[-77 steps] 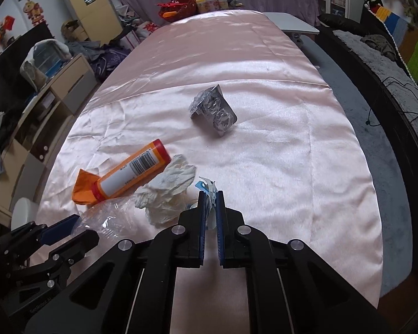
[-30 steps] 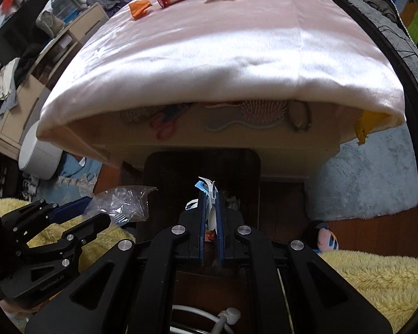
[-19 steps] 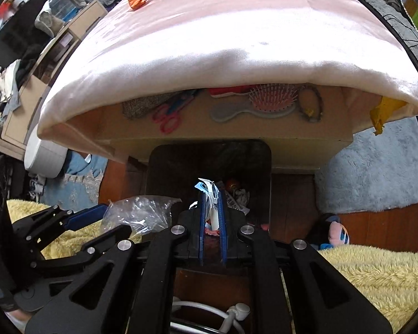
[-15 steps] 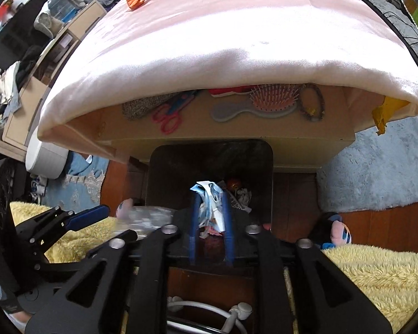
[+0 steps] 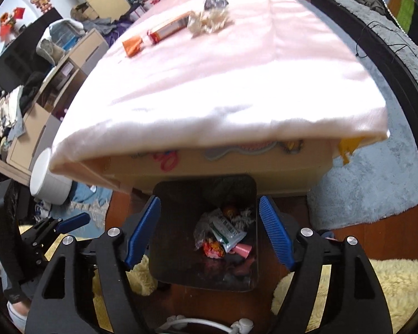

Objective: Collect trash
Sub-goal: 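Carry the wrapper and clear bag to the bin and release both, then move both tools back toward the tissue and orange balloon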

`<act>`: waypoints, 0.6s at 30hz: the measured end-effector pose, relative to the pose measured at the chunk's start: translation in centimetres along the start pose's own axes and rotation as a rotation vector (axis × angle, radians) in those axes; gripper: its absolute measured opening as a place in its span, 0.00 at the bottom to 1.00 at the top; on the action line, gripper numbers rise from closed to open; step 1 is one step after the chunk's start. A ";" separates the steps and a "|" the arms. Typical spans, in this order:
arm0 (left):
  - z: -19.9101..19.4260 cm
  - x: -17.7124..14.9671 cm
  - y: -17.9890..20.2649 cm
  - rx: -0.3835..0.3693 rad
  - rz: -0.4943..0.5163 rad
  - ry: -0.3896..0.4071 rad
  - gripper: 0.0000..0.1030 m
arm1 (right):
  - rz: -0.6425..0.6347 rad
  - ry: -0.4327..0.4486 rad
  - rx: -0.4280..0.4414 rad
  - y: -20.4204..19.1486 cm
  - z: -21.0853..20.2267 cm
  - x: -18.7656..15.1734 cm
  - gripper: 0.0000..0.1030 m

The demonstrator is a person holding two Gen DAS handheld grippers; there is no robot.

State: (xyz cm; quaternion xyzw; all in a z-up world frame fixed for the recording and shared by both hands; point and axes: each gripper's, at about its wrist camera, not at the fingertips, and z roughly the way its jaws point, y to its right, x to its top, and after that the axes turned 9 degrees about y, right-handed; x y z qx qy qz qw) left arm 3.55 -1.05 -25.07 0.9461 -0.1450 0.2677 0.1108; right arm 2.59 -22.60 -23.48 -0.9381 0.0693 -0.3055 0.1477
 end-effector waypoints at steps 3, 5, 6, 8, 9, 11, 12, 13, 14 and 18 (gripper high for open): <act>-1.3 1.7 -1.0 -0.002 -0.021 0.047 0.80 | -0.003 0.036 -0.009 0.3 -0.7 1.7 0.73; -2.0 3.3 -1.9 0.009 -0.030 0.077 0.80 | -0.003 0.058 -0.020 0.4 -0.9 3.0 0.74; -2.3 4.2 -2.4 0.019 -0.035 0.095 0.80 | -0.003 0.070 -0.024 0.4 -1.0 3.8 0.74; -2.6 6.0 -3.3 0.042 -0.049 0.126 0.81 | 0.000 0.095 -0.034 0.5 -1.0 5.4 0.74; -2.6 6.8 -3.7 0.052 -0.056 0.140 0.82 | 0.004 0.107 -0.038 0.5 -0.9 6.3 0.74; -2.4 8.5 -4.6 0.070 -0.070 0.162 0.86 | 0.012 0.130 -0.045 0.6 -0.4 8.1 0.74; -2.1 9.3 -5.0 0.082 -0.078 0.170 0.86 | 0.018 0.141 -0.050 0.7 0.0 9.0 0.74; -1.8 10.0 -5.4 0.089 -0.085 0.175 0.86 | 0.027 0.150 -0.054 0.9 0.3 9.7 0.74; -1.5 10.8 -5.9 0.095 -0.095 0.176 0.86 | 0.039 0.155 -0.058 1.0 0.8 10.5 0.74; 0.4 13.7 -7.4 0.125 -0.119 0.181 0.86 | 0.061 0.151 -0.055 1.0 3.3 13.2 0.75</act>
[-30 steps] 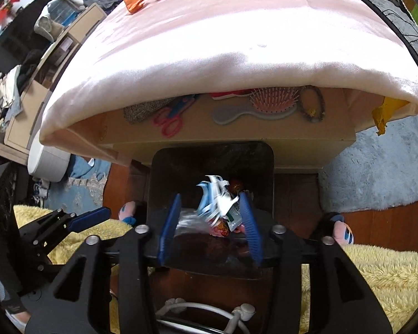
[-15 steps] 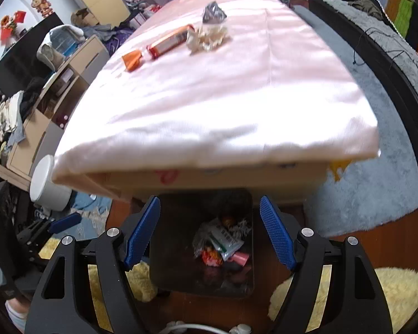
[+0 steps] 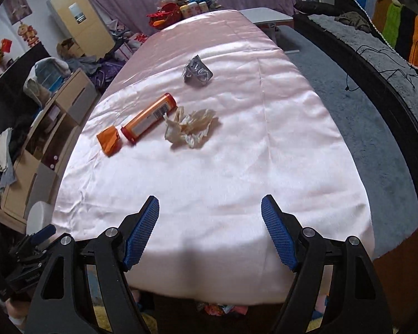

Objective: Collect trash
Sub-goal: 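Move both tools back toward the tissue and orange balloon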

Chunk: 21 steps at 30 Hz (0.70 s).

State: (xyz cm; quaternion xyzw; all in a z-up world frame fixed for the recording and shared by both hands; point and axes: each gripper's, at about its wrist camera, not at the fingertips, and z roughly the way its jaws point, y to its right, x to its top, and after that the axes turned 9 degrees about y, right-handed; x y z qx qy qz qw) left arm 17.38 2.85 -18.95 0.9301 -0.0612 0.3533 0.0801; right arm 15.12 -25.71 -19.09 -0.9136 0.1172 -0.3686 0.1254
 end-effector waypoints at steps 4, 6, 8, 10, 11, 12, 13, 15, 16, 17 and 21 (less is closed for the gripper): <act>2.1 2.0 0.2 0.010 0.022 0.006 0.86 | -0.038 -0.022 -0.007 -1.1 2.7 1.2 0.75; 3.3 3.1 0.5 0.012 0.033 0.005 0.86 | -0.048 -0.026 -0.015 -1.6 3.8 1.8 0.74; 4.4 4.3 0.8 0.004 0.038 0.005 0.86 | -0.054 -0.026 -0.023 -1.9 5.0 2.6 0.74; 5.3 5.4 1.0 0.004 0.044 0.011 0.86 | -0.069 -0.023 -0.039 -2.3 6.0 3.2 0.74; 5.8 5.9 1.2 0.005 0.046 0.015 0.86 | -0.077 -0.020 -0.046 -2.4 6.4 3.5 0.74; 6.3 6.5 1.3 0.004 0.049 0.017 0.86 | -0.083 -0.018 -0.050 -2.5 6.8 3.8 0.74; 6.9 7.0 1.5 0.004 0.054 0.017 0.86 | -0.089 -0.018 -0.050 -2.7 7.1 4.0 0.74; 7.8 7.9 1.9 0.003 0.065 0.019 0.86 | -0.100 -0.018 -0.055 -2.9 7.8 4.4 0.74; 8.2 8.4 2.1 0.001 0.069 0.019 0.86 | -0.107 -0.016 -0.059 -3.0 8.0 4.5 0.74; 8.6 8.7 2.2 0.000 0.074 0.020 0.86 | -0.113 -0.014 -0.061 -3.1 8.2 4.6 0.74; 10.2 9.7 2.6 -0.001 0.081 0.012 0.85 | -0.125 -0.013 -0.064 -3.4 9.0 5.0 0.74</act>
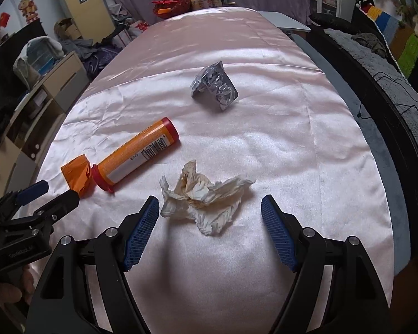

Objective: Collect trash
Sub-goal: 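Move both tools back toward the tissue and orange balloon, then grasp the crumpled tissue with the right tool while the left grasps the orange balloon, then carry the tissue and orange balloon to the bin and release both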

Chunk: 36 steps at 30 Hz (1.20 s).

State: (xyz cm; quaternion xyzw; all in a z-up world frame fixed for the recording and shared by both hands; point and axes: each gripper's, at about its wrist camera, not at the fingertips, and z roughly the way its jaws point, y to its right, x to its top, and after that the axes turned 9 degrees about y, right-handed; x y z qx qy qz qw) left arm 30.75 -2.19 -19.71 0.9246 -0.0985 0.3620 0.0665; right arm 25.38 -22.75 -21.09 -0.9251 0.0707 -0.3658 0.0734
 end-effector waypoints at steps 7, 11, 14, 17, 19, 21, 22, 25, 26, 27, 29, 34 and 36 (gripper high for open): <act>2.6 1.4 0.0 -0.020 0.001 -0.040 0.59 | -0.051 -0.006 -0.020 -0.9 1.0 0.0 0.57; 3.1 1.4 0.4 -0.042 0.023 -0.045 0.38 | -0.077 0.013 -0.025 -1.2 0.8 -0.1 0.29; 2.7 1.2 0.6 -0.072 0.017 -0.050 0.17 | -0.090 0.011 -0.012 -1.4 0.3 -0.4 0.17; 1.6 0.6 0.8 -0.081 0.015 -0.045 0.13 | -0.088 0.009 -0.002 -1.4 -0.7 -0.7 0.15; 0.5 0.1 1.1 -0.086 0.017 -0.042 0.12 | -0.082 0.013 0.002 -1.3 -1.6 -1.0 0.15; -0.9 -0.7 1.3 -0.091 0.018 -0.035 0.08 | -0.075 0.015 0.010 -1.2 -2.7 -1.4 0.15; -1.7 -1.0 1.4 -0.095 0.017 -0.031 0.08 | -0.072 0.016 0.015 -1.2 -3.2 -1.7 0.15; -4.3 -2.0 1.7 -0.103 0.021 -0.015 0.08 | -0.069 0.019 0.029 -1.3 -4.8 -2.4 0.15; -5.3 -2.4 1.8 -0.104 0.020 -0.008 0.08 | -0.069 0.020 0.034 -1.3 -5.4 -2.7 0.15; -6.2 -2.6 1.9 -0.106 0.017 -0.001 0.08 | -0.069 0.022 0.039 -1.4 -6.0 -3.1 0.15; -8.1 -3.3 2.0 -0.113 0.009 0.013 0.08 | -0.073 0.025 0.048 -1.6 -7.3 -3.8 0.15; -12.5 -5.2 2.6 -0.129 0.005 0.042 0.08 | -0.082 0.033 0.073 -2.0 -10.7 -6.2 0.15; -14.0 -6.1 2.7 -0.136 0.002 0.052 0.08 | -0.079 0.035 0.087 -2.0 -12.0 -7.3 0.15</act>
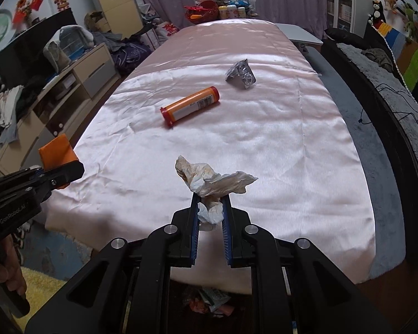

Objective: Collect trash
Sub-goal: 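Carry the tissue and orange balloon to the bin and release both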

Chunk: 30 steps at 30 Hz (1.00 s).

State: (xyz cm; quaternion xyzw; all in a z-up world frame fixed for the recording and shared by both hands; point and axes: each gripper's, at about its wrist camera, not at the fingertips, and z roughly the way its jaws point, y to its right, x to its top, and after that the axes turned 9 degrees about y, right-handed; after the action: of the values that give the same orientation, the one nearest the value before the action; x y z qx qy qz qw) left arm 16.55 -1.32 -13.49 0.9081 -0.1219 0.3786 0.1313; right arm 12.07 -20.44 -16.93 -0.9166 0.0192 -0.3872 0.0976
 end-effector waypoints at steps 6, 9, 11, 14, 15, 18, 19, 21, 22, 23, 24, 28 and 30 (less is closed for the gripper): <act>-3.3 -3.7 1.6 -0.024 -0.001 0.004 0.08 | -0.002 0.005 0.026 -0.3 -3.7 -3.2 0.15; -4.0 -5.9 2.4 -0.043 0.005 -0.019 0.08 | -0.007 -0.007 0.030 -0.3 -4.6 -4.8 0.15; -4.0 -7.3 2.8 -0.059 0.009 -0.039 0.08 | -0.009 -0.024 0.030 -0.3 -4.9 -6.0 0.15; -4.1 -9.1 2.9 -0.067 0.000 -0.062 0.08 | -0.011 -0.055 0.028 -0.1 -4.9 -7.7 0.15; -4.1 -9.7 2.9 -0.070 -0.003 -0.071 0.08 | -0.008 -0.064 0.028 0.0 -4.9 -8.3 0.15; -4.0 -11.4 3.2 -0.072 0.009 -0.095 0.08 | 0.006 -0.092 0.024 0.2 -4.6 -9.8 0.15; -4.0 -12.1 3.4 -0.072 0.012 -0.107 0.08 | 0.010 -0.101 0.024 0.3 -4.5 -10.2 0.15; -3.4 -13.4 3.5 -0.072 0.016 -0.136 0.08 | 0.011 -0.112 0.021 0.4 -4.3 -10.9 0.15; -3.1 -14.0 3.6 -0.072 0.017 -0.149 0.08 | 0.013 -0.117 0.019 0.5 -4.3 -11.2 0.15; -2.8 -14.6 3.7 -0.073 0.016 -0.161 0.08 | 0.016 -0.124 0.018 0.5 -4.2 -11.5 0.15; -2.5 -15.2 3.8 -0.078 0.013 -0.172 0.08 | 0.019 -0.131 0.018 0.5 -4.0 -11.7 0.15; -1.3 -17.1 4.2 -0.096 -0.002 -0.210 0.08 | 0.028 -0.170 0.016 0.6 -3.1 -12.9 0.15; -0.6 -17.8 4.3 -0.103 -0.010 -0.229 0.08 | 0.039 -0.198 0.021 0.7 -2.4 -13.5 0.15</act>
State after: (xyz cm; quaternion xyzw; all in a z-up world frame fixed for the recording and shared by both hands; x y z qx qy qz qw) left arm 2.59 -3.00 -25.28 0.9380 -0.1508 0.2650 0.1648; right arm 0.91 -20.03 -24.95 -0.9488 0.0233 -0.2929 0.1161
